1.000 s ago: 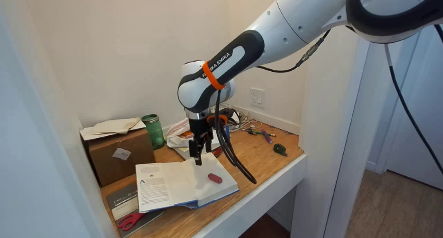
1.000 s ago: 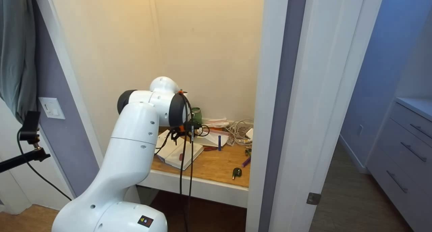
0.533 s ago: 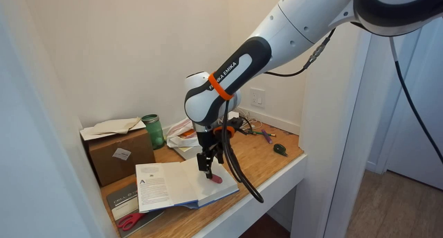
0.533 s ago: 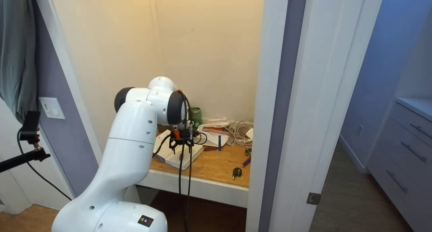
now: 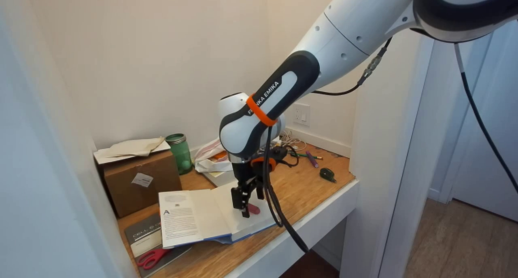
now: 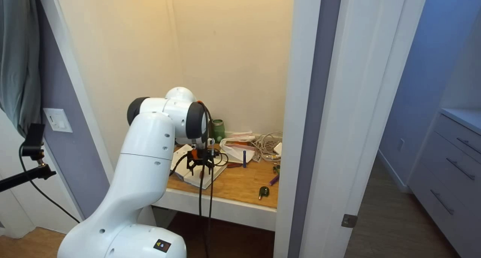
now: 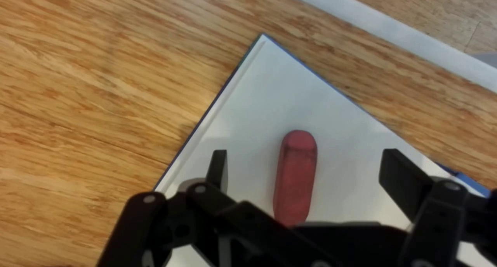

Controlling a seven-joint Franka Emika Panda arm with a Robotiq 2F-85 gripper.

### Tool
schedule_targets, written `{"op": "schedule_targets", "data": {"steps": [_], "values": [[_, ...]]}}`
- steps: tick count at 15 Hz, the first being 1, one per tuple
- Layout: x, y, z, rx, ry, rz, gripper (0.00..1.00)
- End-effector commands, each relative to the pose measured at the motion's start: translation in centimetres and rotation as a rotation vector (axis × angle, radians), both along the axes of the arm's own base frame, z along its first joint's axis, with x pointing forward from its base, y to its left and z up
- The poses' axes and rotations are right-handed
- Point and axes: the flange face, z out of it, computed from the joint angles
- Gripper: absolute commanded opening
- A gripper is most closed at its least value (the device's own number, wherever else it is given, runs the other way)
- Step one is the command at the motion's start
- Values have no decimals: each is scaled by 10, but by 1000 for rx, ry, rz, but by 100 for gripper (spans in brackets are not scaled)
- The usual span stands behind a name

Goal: Open the book, then put the rubber on the table

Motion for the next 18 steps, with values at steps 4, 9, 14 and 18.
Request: {"op": "schedule_targets", "data": {"steps": [4, 9, 14, 18], "values": [[-4, -3, 0, 6, -50, -13, 52], [1, -8, 12, 17, -69, -23, 17], [13, -32, 50, -2, -129, -74, 5], [27, -79, 66, -64, -193, -176, 5]]}}
